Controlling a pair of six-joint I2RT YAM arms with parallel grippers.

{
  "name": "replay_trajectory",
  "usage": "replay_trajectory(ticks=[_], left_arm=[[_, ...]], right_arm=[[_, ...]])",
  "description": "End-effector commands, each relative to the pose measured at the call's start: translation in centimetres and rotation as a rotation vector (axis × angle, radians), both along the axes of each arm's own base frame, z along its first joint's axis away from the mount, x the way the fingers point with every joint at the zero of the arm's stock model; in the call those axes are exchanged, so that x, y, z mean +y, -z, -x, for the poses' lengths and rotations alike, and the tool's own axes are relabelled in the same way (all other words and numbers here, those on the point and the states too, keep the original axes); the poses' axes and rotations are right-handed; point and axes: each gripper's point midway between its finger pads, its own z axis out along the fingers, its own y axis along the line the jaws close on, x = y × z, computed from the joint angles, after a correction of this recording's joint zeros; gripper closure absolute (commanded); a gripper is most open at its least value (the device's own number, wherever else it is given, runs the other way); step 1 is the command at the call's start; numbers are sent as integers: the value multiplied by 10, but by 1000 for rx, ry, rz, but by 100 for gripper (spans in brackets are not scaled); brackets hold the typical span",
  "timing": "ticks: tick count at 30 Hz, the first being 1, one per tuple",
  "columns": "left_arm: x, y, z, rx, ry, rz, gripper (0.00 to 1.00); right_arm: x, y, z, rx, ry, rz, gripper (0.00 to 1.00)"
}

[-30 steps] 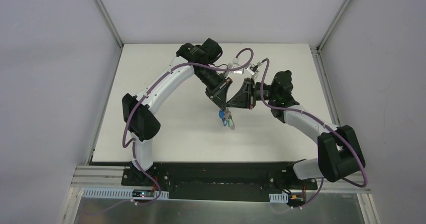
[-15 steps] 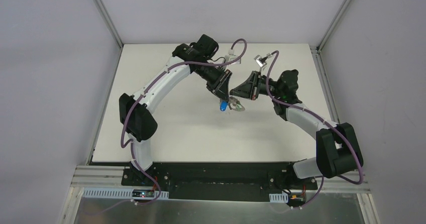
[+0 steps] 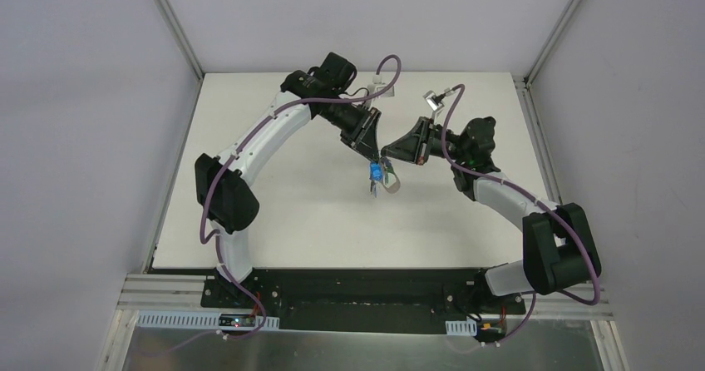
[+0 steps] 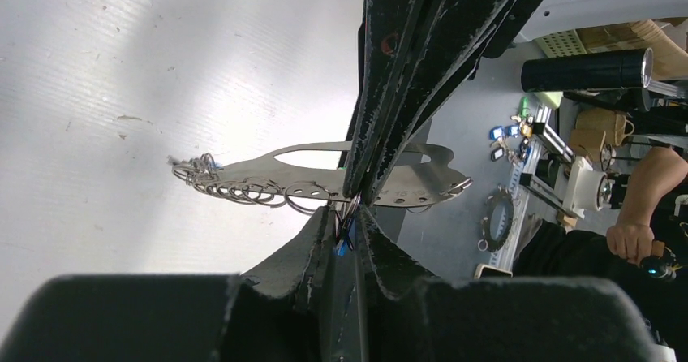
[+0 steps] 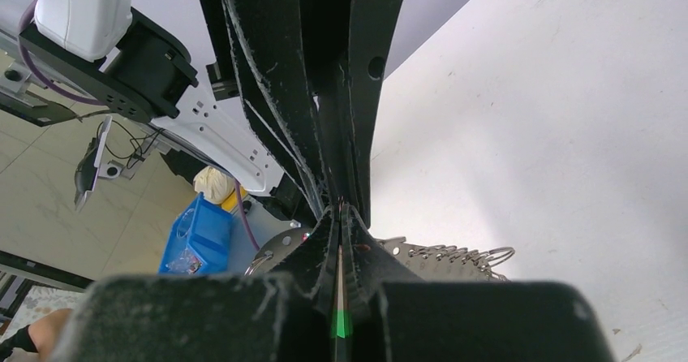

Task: Put the keys on the keyring
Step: Adjust the key on the keyring.

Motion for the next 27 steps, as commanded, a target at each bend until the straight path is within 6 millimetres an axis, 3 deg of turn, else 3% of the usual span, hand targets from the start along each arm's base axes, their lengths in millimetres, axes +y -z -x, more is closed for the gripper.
replay_trajectory(ticks=[1, 3, 8, 16, 22, 27], left_arm=[[0, -18, 3, -9, 6, 63, 89], [0, -17, 3, -2, 10, 65, 99], [3, -15, 10, 2, 35, 57, 100], [20, -1, 39, -39, 156, -108, 100], [16, -2, 42, -54, 173, -127, 100], [10, -2, 46, -54, 186, -128, 100]], right_arm=[[-1, -12, 2, -89, -9, -22, 100], [-1, -12, 2, -89, -9, -22, 100], [-2, -12, 5, -124, -20, -16, 100], [-5, -20, 23, -249, -101, 7, 70], [4, -9, 39, -255, -171, 41, 61], [10, -3, 45, -246, -201, 53, 60]])
